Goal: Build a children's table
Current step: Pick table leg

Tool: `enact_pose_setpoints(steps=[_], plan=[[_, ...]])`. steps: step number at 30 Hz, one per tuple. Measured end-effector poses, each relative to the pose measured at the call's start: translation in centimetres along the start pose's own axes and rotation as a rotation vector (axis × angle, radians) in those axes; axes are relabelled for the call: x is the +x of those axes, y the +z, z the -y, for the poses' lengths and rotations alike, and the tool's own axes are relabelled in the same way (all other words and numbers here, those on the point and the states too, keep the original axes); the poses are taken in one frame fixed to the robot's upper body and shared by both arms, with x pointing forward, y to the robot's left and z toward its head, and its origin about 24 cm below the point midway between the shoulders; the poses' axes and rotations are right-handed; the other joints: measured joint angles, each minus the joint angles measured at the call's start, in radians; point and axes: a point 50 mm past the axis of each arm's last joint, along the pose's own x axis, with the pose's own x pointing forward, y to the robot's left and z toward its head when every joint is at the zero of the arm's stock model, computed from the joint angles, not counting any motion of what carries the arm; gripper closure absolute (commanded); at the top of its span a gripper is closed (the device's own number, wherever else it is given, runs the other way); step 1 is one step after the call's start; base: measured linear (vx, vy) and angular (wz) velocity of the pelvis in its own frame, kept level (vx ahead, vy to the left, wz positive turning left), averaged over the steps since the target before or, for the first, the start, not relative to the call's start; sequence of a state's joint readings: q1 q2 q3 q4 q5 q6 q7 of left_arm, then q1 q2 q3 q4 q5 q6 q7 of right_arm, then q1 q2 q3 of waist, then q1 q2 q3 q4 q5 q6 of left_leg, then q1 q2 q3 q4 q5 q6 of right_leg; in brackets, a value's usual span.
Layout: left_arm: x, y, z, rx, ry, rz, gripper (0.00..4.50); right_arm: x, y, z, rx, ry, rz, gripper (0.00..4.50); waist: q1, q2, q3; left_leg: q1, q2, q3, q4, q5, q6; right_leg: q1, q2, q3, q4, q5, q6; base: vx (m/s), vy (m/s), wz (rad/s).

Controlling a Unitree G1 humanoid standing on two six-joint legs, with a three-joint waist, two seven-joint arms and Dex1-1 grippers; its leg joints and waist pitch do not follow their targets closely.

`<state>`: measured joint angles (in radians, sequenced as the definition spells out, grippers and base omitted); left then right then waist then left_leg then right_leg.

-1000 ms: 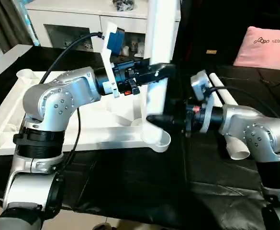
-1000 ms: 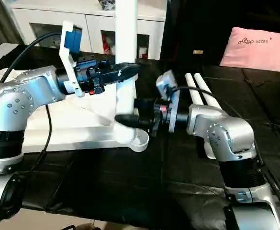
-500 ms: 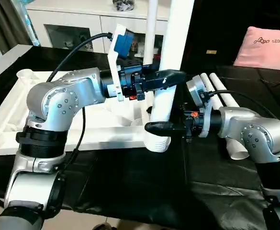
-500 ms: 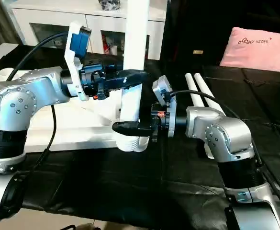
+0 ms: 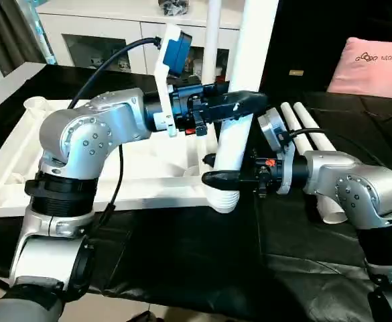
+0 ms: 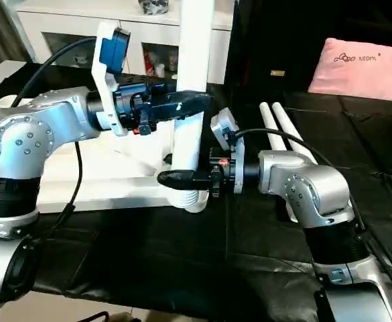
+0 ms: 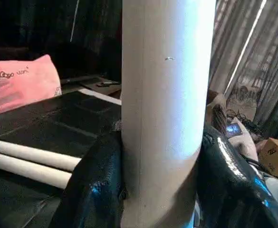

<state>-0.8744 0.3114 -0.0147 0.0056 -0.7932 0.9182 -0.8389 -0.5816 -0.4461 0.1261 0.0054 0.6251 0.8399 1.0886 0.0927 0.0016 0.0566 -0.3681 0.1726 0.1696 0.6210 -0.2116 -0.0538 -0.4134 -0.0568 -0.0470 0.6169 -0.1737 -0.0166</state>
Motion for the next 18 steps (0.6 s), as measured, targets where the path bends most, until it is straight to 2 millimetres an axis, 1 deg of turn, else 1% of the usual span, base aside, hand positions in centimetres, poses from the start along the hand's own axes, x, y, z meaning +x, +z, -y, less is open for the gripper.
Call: enact_pose_setpoints(steps=[3,8,10,12,14,18], plan=[[0.0,0.0,0.02,0.0,-0.004,0.0,2.68,-0.01,-0.02,0.06,-0.002,-0.007,-0.001,0.84,0.0,0.0,0.0,0.0,0.0,0.0,0.0,0.0,0.0,0.0,0.0,0.0,0.0,0.0,0.0,0.0,0.0,0.0],[-0.02,0.0,0.04,0.0,-0.008,-0.001,2.68,0.02,-0.02,0.06,-0.003,-0.006,0.0,0.84,0.0,0.0,0.0,0.0,0.0,0.0,0.0,0.0,0.0,0.0,0.0,0.0,0.0,0.0,0.0,0.0,0.0,0.0],[-0.03,0.01,0.04,0.0,-0.008,-0.001,2.68,0.02,-0.01,0.05,-0.002,-0.004,0.002,1.12,0.0,0.0,0.0,0.0,0.0,0.0,0.0,0.0,0.0,0.0,0.0,0.0,0.0,0.0,0.0,0.0,0.0,0.0],[-0.04,0.01,0.04,0.001,-0.009,-0.001,2.68,0.03,-0.01,0.04,0.0,-0.001,0.004,1.24,0.0,0.0,0.0,0.0,0.0,0.0,0.0,0.0,0.0,0.0,0.0,0.0,0.0,0.0,0.0,0.0,0.0,0.0],[-0.08,0.02,0.02,0.002,-0.007,-0.002,2.68,0.09,-0.02,0.03,0.002,0.003,0.007,1.53,0.0,0.0,0.0,0.0,0.0,0.0,0.0,0.0,0.0,0.0,0.0,0.0,0.0,0.0,0.0,0.0,0.0,0.0],[-0.2,0.06,-0.02,0.005,-0.003,-0.005,2.68,0.26,-0.04,-0.03,0.009,0.016,0.016,1.83,0.0,0.0,0.0,0.0,0.0,0.0,0.0,0.0,0.0,0.0,0.0,0.0,0.0,0.0,0.0,0.0,0.0,0.0]])
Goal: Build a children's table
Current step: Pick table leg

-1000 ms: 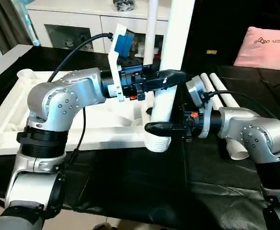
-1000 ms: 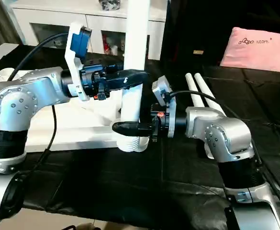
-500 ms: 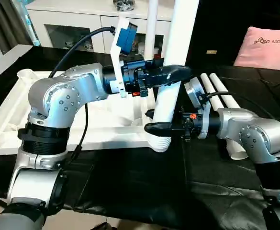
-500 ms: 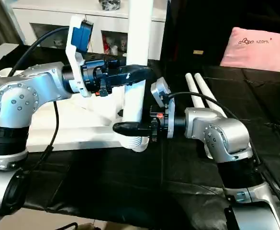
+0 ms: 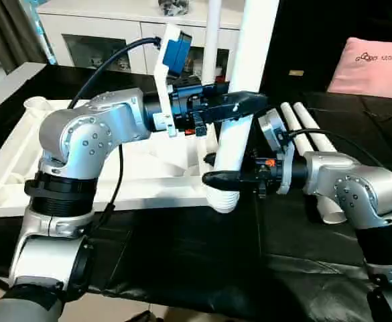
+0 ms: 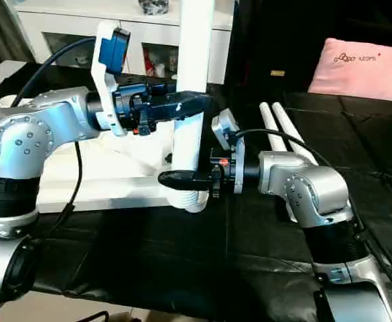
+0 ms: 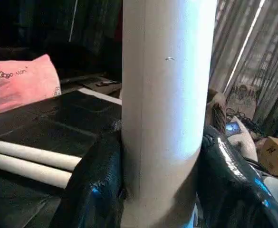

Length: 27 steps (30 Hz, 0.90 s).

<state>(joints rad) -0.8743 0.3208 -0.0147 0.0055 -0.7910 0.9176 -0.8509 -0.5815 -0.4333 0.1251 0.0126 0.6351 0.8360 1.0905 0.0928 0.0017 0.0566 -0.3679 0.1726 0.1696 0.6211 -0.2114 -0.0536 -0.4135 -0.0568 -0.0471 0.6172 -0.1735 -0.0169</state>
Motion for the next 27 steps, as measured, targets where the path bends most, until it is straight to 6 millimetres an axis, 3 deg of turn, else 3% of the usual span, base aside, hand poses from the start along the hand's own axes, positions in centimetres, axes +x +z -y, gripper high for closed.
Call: enact_pose_setpoints(steps=[9,15,17,21,27], plan=[[-0.18,-0.03,-0.24,-0.01,0.01,0.005,2.68,0.11,0.16,-0.13,-0.019,0.011,0.007,2.37,0.001,0.0,0.0,0.0,0.0,0.0,0.0,0.0,0.0,0.0,0.0,0.0,0.0,0.0,0.0,0.0,0.0,0.0],[-0.25,0.04,-0.24,-0.013,0.009,0.012,2.68,0.22,0.2,-0.16,-0.026,0.014,0.013,2.43,0.001,0.0,0.0,0.0,0.0,0.0,0.0,0.0,0.0,0.0,0.0,0.0,0.0,0.0,0.0,0.0,0.0,0.0],[-0.31,0.08,-0.22,-0.023,0.008,0.017,2.12,0.26,0.26,-0.2,-0.031,0.017,0.016,2.44,0.001,0.0,0.0,0.0,0.0,0.0,0.0,0.0,-0.001,0.0,0.0,0.0,0.0,0.0,0.0,0.0,0.0,0.0],[-0.28,0.32,0.05,-0.076,-0.028,0.068,1.91,0.34,0.53,-0.42,-0.043,0.04,0.04,2.47,0.002,0.0,0.0,0.0,0.0,0.0,0.0,0.0,0.0,0.0,0.0,0.0,0.0,0.0,0.0,0.0,0.0,0.0],[0.36,0.93,0.41,-0.13,-0.049,0.201,1.18,0.53,0.96,-0.48,-0.058,0.038,0.099,2.51,0.007,-0.001,0.0,0.0,0.0,0.0,0.001,0.001,0.001,0.0,0.0,0.0,0.001,0.0,-0.001,0.0,0.0,0.0]])
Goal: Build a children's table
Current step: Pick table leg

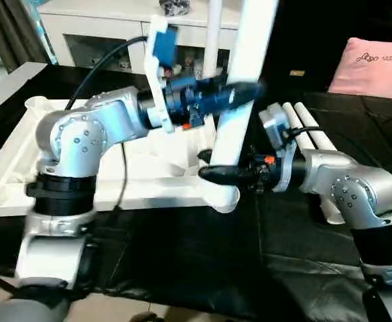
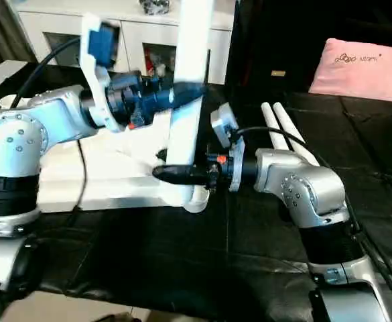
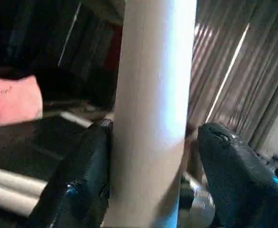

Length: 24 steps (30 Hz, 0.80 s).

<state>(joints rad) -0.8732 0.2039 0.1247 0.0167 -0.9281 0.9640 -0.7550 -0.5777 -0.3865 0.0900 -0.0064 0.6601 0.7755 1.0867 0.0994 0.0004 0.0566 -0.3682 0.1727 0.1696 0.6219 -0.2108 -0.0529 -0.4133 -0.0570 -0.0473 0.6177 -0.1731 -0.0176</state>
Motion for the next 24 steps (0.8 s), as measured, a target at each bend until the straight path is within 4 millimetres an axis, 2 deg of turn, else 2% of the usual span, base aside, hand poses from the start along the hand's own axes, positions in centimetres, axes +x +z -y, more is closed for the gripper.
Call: enact_pose_setpoints(steps=[4,6,9,13,18,21,23,24], plan=[[0.6,0.7,0.2,-0.004,0.014,0.142,1.06,0.7,-0.5,0.0,0.017,-0.015,0.045,2.51,0.004,0.0,0.0,0.0,0.0,0.0,0.0,0.001,0.001,0.0,0.0,0.0,0.0,0.0,0.0,0.0,0.0,0.0],[0.4,1.1,0.2,-0.006,0.029,0.186,0.76,0.7,-0.7,0.1,0.024,-0.027,0.049,2.51,0.005,0.0,0.0,0.0,0.0,0.0,0.0,0.001,0.001,0.0,0.0,0.0,0.0,0.0,0.0,0.0,0.0,0.0],[0.3,2.2,0.2,-0.004,0.06,0.312,0.72,0.7,-1.1,0.6,0.052,-0.085,0.07,2.53,0.005,-0.003,0.0,0.0,0.0,0.0,0.0,0.001,0.001,0.0,0.0,-0.001,0.0,0.0,0.0,0.0,0.0,0.0],[-0.8,4.0,-0.2,0.046,0.174,0.418,0.72,1.0,-1.6,0.9,0.055,-0.163,0.101,2.53,0.003,-0.003,0.001,0.0,0.0,0.0,0.0,0.001,0.001,0.0,0.0,-0.001,0.0,0.0,0.0,0.0,0.0,0.0],[-3.0,4.8,-1.8,0.075,0.386,0.478,0.72,0.8,-1.3,1.2,0.017,-0.248,0.136,2.53,0.003,-0.003,0.001,0.0,0.0,-0.001,0.0,0.001,0.001,0.0,0.0,-0.001,-0.001,0.0,0.0,0.0,0.0,0.0],[-4.6,4.1,-3.7,0.056,0.577,0.456,0.72,1.0,-1.3,1.1,-0.032,-0.296,0.124,2.53,0.002,-0.003,0.0,0.0,0.0,0.0,0.0,0.0,-0.001,0.0,0.0,-0.001,-0.001,0.0,0.001,0.0,0.0,0.0],[-6.1,2.2,-5.2,0.101,0.751,0.329,0.72,1.3,-1.3,1.2,-0.104,-0.355,0.086,2.53,0.001,-0.003,0.0,0.0,0.0,-0.001,0.0,-0.001,-0.001,0.0,0.0,-0.001,-0.001,0.0,0.001,0.0,0.0,0.0],[-6.3,1.3,-5.6,0.105,0.786,0.277,0.72,1.2,-1.4,1.3,-0.12,-0.378,0.07,2.53,0.001,-0.003,0.001,-0.001,0.0,-0.001,0.0,-0.001,-0.001,0.0,0.0,-0.001,-0.002,0.0,0.002,0.0,0.0,0.0]])
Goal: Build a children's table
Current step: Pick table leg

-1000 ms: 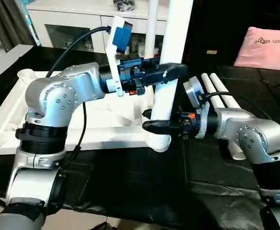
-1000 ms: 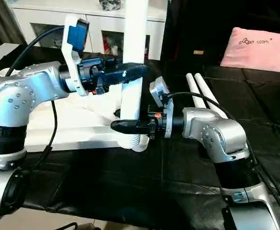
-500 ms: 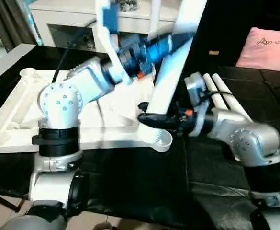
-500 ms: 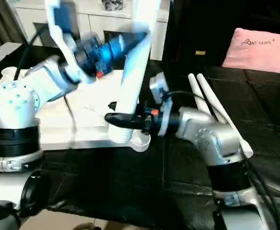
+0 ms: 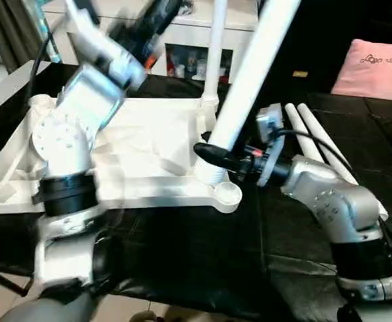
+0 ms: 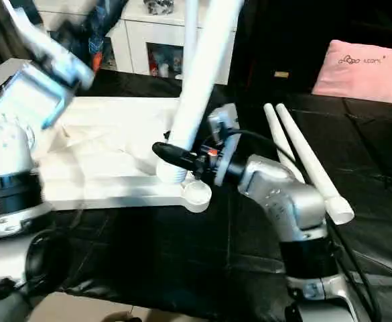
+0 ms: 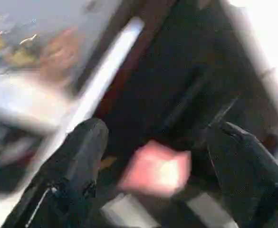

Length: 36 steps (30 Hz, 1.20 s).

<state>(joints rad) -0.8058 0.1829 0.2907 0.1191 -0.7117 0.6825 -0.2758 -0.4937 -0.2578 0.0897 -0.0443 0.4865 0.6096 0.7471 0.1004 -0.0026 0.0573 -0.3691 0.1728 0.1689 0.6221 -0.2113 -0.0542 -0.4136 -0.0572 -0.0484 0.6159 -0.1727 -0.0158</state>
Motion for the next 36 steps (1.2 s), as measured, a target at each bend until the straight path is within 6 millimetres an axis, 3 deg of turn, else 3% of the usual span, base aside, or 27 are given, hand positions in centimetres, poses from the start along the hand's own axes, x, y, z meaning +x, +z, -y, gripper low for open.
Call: enact_pose_setpoints(steps=[4,12,16,21,25,28,31,33,36], plan=[[0.6,-2.4,0.7,0.098,-0.002,-0.121,0.72,0.5,-0.6,0.1,-0.058,-0.052,-0.049,2.53,0.008,-0.002,0.001,-0.002,0.0,0.0,0.0,0.0,0.0,-0.001,0.0,0.0,-0.001,0.001,0.0,0.0,0.0,0.0],[1.5,-2.8,5.6,0.185,-0.216,-0.135,0.72,0.6,-0.8,0.7,-0.122,-0.146,-0.066,2.53,0.004,0.003,0.001,-0.001,0.0,0.0,0.0,0.0,0.0,-0.001,-0.001,0.0,0.0,0.001,0.0,0.0,0.0,0.0],[1.4,-2.8,6.4,0.208,-0.278,-0.137,0.72,0.4,-0.9,0.8,-0.152,-0.177,-0.06,2.53,-0.011,0.003,0.0,0.0,0.0,0.0,0.0,0.001,-0.002,0.0,0.0,0.0,0.001,0.001,-0.001,0.0,0.0,0.0],[1.0,-3.1,6.3,0.238,-0.277,-0.145,0.72,0.1,-1.5,0.9,-0.156,-0.202,-0.079,2.53,-0.015,0.005,0.001,0.001,0.0,0.0,0.0,0.002,-0.003,0.0,0.0,0.0,0.001,0.002,-0.001,0.0,0.0,0.0],[0.4,-3.3,5.0,0.264,-0.213,-0.152,0.72,0.1,-1.7,1.0,-0.149,-0.243,-0.072,2.54,-0.015,0.012,0.0,0.001,0.0,0.0,0.0,0.001,-0.003,0.0,0.0,0.0,0.001,0.002,-0.001,0.0,0.0,0.0],[-0.9,-3.0,2.4,0.314,-0.083,-0.148,0.72,-0.9,-2.5,1.3,-0.126,-0.323,-0.071,2.54,-0.017,0.014,0.0,0.0,0.0,0.0,-0.002,0.002,-0.003,-0.001,0.001,0.0,0.0,0.002,-0.001,0.0,0.0,0.0],[-3.3,-3.3,-0.8,0.391,0.099,-0.166,0.72,-2.6,-3.2,1.8,-0.089,-0.465,-0.045,2.54,-0.019,0.014,0.0,0.001,0.0,0.0,-0.002,0.001,-0.003,0.0,0.001,0.0,0.0,0.002,-0.001,0.0,0.0,0.0],[-6.0,-4.4,-3.6,0.464,0.255,-0.241,0.72,-4.0,-3.6,2.2,-0.07,-0.588,-0.036,2.54,-0.025,0.014,0.0,0.001,0.0,0.0,-0.002,0.001,-0.003,0.0,0.001,0.0,-0.001,0.001,0.0,0.0,0.0,0.0],[-8.8,-6.3,-5.5,0.531,0.373,-0.318,0.72,-5.6,-4.6,2.6,-0.064,-0.716,-0.076,2.54,-0.029,0.012,0.0,0.0,0.0,0.0,-0.002,0.001,-0.003,0.0,0.001,0.0,-0.002,0.0,0.003,0.0,0.0,0.0]])
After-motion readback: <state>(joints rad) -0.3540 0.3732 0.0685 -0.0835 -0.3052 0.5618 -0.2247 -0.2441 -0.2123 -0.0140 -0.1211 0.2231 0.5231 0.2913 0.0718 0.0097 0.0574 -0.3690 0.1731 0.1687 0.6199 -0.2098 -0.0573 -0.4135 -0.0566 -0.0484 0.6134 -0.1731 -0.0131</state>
